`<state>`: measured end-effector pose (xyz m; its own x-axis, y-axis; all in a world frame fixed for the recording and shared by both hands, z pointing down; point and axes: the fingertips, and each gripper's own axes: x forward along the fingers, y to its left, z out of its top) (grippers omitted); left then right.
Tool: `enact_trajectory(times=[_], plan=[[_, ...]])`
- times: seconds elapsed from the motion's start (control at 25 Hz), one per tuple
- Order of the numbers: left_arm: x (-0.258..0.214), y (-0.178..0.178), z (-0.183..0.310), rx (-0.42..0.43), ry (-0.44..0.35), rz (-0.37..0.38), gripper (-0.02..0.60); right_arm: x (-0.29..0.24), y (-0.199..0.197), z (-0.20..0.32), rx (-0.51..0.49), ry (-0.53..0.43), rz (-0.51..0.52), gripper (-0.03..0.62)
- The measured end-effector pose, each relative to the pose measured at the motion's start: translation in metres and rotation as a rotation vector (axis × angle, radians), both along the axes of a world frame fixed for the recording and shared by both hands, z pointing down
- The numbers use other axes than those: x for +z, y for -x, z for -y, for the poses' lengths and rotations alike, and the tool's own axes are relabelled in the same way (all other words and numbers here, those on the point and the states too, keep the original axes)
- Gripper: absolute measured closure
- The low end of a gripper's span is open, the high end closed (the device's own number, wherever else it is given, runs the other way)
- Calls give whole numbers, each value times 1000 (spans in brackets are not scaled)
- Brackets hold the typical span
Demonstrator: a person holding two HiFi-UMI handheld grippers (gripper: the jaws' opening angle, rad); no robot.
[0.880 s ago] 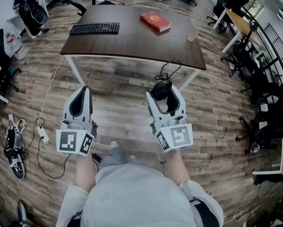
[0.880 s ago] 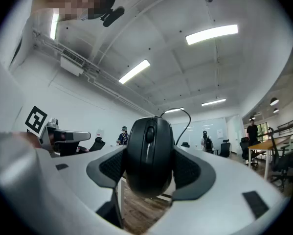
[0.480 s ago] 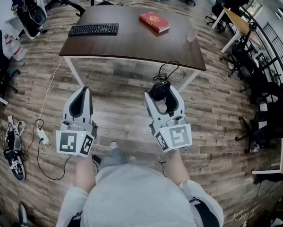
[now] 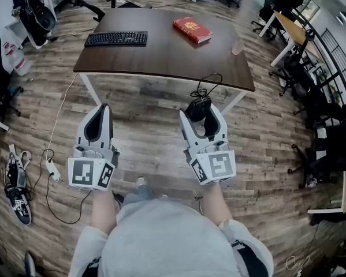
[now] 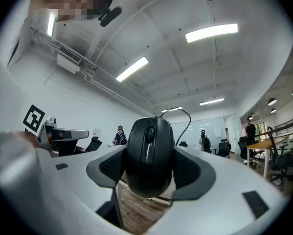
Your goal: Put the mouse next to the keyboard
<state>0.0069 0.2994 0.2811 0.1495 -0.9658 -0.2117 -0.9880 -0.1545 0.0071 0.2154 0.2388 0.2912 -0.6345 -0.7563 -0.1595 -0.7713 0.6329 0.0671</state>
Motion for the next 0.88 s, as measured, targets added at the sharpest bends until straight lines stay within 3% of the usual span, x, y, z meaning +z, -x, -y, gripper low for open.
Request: enact_trajectory(times=[0.24,0.88], plan=[[-5,27,23,0,-11,-7,571,-2,22,19,25,-30,-47,347],[-6,93,69,47,-39,-18,571,-4,83,54,55,-20,1,347]])
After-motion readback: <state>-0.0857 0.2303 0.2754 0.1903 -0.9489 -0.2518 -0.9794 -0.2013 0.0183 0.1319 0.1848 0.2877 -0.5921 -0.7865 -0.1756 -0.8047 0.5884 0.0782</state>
